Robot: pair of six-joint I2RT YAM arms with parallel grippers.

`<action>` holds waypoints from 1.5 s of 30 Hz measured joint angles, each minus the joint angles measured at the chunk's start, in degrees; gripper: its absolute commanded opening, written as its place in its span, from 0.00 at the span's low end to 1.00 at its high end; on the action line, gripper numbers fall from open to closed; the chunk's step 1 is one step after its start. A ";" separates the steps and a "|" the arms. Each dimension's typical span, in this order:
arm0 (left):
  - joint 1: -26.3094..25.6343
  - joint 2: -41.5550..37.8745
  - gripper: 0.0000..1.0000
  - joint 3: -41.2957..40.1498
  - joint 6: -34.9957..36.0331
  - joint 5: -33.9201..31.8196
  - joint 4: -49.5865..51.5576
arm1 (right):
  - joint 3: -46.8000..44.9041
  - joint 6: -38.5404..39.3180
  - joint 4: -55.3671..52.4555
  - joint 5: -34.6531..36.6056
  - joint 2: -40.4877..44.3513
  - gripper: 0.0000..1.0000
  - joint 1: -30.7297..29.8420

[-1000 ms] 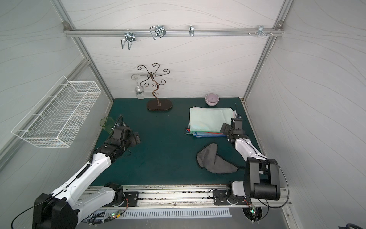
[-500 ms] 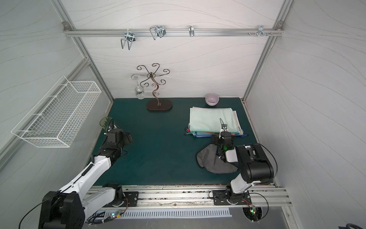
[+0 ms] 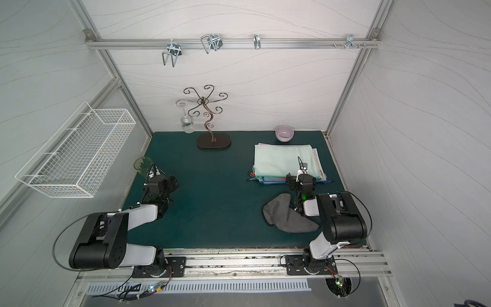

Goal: Wipe the document bag
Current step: Reset both arms

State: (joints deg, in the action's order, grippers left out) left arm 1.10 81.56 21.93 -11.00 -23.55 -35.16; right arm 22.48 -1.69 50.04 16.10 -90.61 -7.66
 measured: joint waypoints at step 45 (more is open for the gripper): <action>-0.13 7.02 0.99 -0.28 5.01 9.01 -11.78 | 0.94 -0.24 -1.25 0.15 -0.04 0.99 0.20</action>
State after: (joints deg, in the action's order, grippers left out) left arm 0.97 88.58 21.65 -6.00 -14.55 -46.94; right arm 23.42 -1.93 48.80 16.25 -90.65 -7.46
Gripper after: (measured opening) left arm 0.994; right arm 0.989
